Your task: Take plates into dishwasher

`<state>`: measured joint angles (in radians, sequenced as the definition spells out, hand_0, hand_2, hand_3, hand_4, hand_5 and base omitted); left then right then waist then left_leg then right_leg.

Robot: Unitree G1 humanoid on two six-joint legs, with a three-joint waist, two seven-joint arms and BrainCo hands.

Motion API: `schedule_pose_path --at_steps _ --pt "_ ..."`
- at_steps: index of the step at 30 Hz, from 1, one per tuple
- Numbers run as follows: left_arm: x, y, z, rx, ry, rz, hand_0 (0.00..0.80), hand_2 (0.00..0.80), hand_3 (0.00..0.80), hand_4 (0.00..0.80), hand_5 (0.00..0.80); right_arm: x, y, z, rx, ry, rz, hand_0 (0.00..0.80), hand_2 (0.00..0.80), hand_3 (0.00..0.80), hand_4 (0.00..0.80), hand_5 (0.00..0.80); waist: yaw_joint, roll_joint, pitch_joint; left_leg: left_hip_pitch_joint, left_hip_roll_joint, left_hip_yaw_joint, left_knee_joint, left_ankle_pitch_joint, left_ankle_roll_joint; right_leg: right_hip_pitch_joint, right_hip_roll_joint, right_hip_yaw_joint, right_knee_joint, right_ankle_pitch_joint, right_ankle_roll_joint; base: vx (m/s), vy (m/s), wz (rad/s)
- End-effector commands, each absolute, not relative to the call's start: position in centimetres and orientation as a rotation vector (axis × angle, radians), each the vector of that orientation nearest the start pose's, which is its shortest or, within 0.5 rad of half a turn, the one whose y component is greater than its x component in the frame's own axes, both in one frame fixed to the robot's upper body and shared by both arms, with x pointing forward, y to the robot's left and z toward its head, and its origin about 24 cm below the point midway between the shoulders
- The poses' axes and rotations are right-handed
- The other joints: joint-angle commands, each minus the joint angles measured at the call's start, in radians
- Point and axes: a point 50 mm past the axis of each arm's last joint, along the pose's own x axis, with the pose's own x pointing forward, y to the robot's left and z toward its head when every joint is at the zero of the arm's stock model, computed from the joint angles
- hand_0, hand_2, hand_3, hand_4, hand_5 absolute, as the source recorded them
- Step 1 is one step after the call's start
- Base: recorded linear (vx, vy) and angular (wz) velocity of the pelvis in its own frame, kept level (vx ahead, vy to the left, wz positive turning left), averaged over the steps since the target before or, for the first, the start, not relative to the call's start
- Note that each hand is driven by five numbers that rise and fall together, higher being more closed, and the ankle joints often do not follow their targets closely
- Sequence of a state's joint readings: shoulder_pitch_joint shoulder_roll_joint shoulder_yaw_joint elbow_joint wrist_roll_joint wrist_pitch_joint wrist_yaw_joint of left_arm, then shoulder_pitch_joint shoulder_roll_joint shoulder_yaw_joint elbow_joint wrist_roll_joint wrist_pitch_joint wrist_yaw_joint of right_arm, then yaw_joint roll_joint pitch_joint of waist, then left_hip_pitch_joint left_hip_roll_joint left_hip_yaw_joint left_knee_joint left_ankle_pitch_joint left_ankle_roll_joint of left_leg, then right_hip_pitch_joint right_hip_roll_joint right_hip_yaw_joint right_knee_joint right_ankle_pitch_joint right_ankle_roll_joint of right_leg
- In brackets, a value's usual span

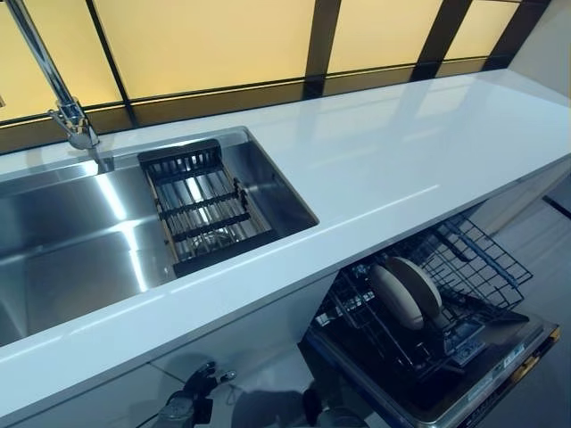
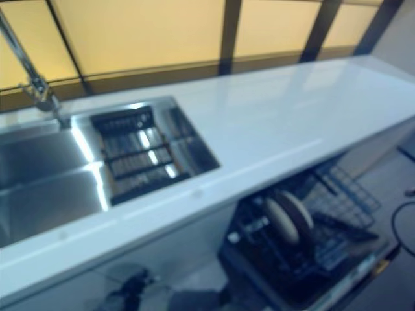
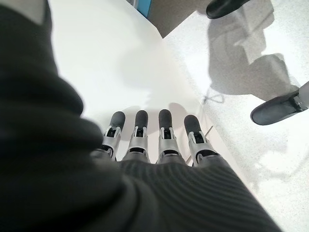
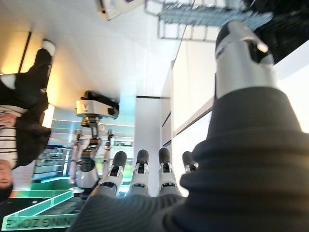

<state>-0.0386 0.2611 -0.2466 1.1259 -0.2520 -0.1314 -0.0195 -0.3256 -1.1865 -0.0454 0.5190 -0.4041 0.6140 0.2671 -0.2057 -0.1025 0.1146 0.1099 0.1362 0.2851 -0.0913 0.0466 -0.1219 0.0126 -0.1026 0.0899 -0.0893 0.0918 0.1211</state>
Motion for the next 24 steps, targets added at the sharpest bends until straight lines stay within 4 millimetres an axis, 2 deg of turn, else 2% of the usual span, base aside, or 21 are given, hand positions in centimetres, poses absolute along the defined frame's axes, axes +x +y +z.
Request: schedule_pose_path --at_steps 1,6,7,12,13,14,15,16,18,20,21,22,24 --pt "14.6 23.7 -13.8 0.173 0.921 0.094 0.000 0.000 0.000 0.000 0.000 21.8 -47.2 21.2 -1.123 0.793 -0.803 0.000 0.000 0.000 0.000 0.000 0.026 -0.032 -0.020 0.029 -0.041 -0.027 0.004 -0.064 0.073 -0.010 0.059 -0.019 0.002 0.035 -0.001 -0.027 0.035 -0.07" --pt "13.7 24.1 -14.2 0.186 0.951 0.117 0.000 0.000 0.000 0.000 0.000 19.7 -49.3 19.4 -0.927 0.795 -0.930 0.000 0.000 0.000 0.000 0.000 0.029 -0.035 -0.025 0.042 -0.054 -0.022 0.004 -0.072 0.084 -0.003 0.050 -0.030 0.013 0.032 -0.001 -0.019 0.060 -0.02" --pt "13.4 24.2 -14.2 0.202 0.959 0.112 0.000 0.000 0.000 0.000 0.000 18.9 -49.8 19.5 -0.957 0.797 -0.988 0.000 0.000 0.000 0.000 0.000 0.029 -0.035 -0.024 0.046 -0.058 -0.021 0.004 -0.076 0.090 -0.002 0.048 -0.029 0.020 0.029 -0.001 0.001 0.065 -0.01" --pt "13.6 25.0 -14.0 0.273 0.976 0.097 0.000 0.000 0.000 0.000 0.000 14.9 -51.5 16.7 -0.898 0.830 -1.105 0.000 0.000 0.000 0.000 0.000 0.004 -0.028 0.023 0.039 -0.076 -0.003 0.071 -0.100 0.111 -0.079 0.028 -0.012 0.121 0.033 0.011 -0.048 0.063 0.00" --pt "14.3 25.5 -13.6 0.310 0.979 0.101 0.000 0.000 0.000 0.000 0.000 13.5 -51.8 15.0 -0.857 0.867 -1.128 0.000 0.000 0.000 0.000 0.000 -0.006 -0.035 0.052 0.019 -0.090 0.003 0.097 -0.110 0.114 -0.106 0.015 -0.007 0.102 0.080 0.030 -0.216 0.019 -0.07" --pt "14.8 25.9 -13.3 0.323 0.976 0.124 0.000 0.000 0.000 0.000 0.000 13.0 -51.8 13.8 -0.824 0.883 -1.129 0.000 0.000 0.000 0.000 0.000 -0.009 -0.038 0.070 0.015 -0.093 0.019 0.092 -0.106 0.111 -0.120 0.004 -0.019 0.063 0.122 0.047 -0.229 0.012 -0.08" --pt "14.9 26.1 -13.3 0.324 0.977 0.130 0.000 0.000 0.000 0.000 0.000 12.9 -51.7 13.4 -0.818 0.885 -1.130 0.000 0.000 0.000 0.000 0.000 -0.007 -0.038 0.076 0.014 -0.094 0.019 0.089 -0.104 0.110 -0.127 0.004 -0.021 0.060 0.130 0.051 -0.328 0.014 -0.12" --pt "15.2 27.0 -12.9 0.335 0.987 0.175 0.000 0.000 0.000 0.000 0.000 12.5 -51.4 11.3 -0.792 0.939 -1.110 0.000 0.000 0.000 0.000 0.000 -0.004 -0.027 0.105 0.022 -0.085 0.026 0.066 -0.093 0.108 -0.151 0.008 -0.047 0.072 0.134 0.067 -0.330 -0.006 -0.29" --pt "14.9 28.4 -12.5 0.351 1.001 0.221 0.000 0.000 0.000 0.000 0.000 11.4 -51.1 9.1 -0.729 1.015 -1.082 0.000 0.000 0.000 0.000 0.000 0.016 -0.012 0.108 0.006 -0.070 0.037 0.039 -0.058 0.121 -0.159 0.005 -0.080 0.179 0.105 0.067 -0.441 -0.064 -0.66" --pt "14.8 29.2 -12.3 0.358 1.008 0.249 0.000 0.000 0.000 0.000 0.000 10.5 -51.0 8.0 -0.714 1.060 -1.072 0.000 0.000 0.000 0.000 0.000 0.041 0.002 0.100 -0.017 -0.053 0.047 0.033 -0.035 0.126 -0.140 -0.010 -0.118 0.243 0.068 0.052 -0.421 -0.134 -0.63" --pt "14.5 29.9 -12.1 0.352 1.011 0.285 0.000 0.000 0.000 0.000 0.000 9.9 -50.7 6.5 -0.666 1.111 -1.045 0.000 0.000 0.000 0.000 0.000 0.080 0.017 0.082 -0.061 -0.032 0.051 0.052 -0.023 0.130 -0.103 -0.039 -0.158 0.288 0.038 0.027 -0.481 -0.241 -0.37" --pt "14.3 30.2 -12.1 0.347 1.012 0.300 0.000 0.000 0.000 0.000 0.000 9.8 -50.4 5.7 -0.642 1.143 -1.028 0.000 0.000 0.000 0.000 0.000 0.112 0.023 0.071 -0.098 -0.017 0.049 0.076 -0.017 0.129 -0.066 -0.064 -0.176 0.310 0.031 0.017 -0.566 -0.317 -0.47" --pt "14.0 30.4 -12.1 0.343 1.014 0.309 0.000 0.000 0.000 0.000 0.000 10.0 -49.9 4.8 -0.618 1.184 -0.996 0.000 0.000 0.000 0.000 0.000 0.151 0.023 0.061 -0.151 0.002 0.050 0.122 -0.019 0.124 -0.018 -0.095 -0.196 0.324 0.022 0.013 -0.369 -0.250 -0.49"
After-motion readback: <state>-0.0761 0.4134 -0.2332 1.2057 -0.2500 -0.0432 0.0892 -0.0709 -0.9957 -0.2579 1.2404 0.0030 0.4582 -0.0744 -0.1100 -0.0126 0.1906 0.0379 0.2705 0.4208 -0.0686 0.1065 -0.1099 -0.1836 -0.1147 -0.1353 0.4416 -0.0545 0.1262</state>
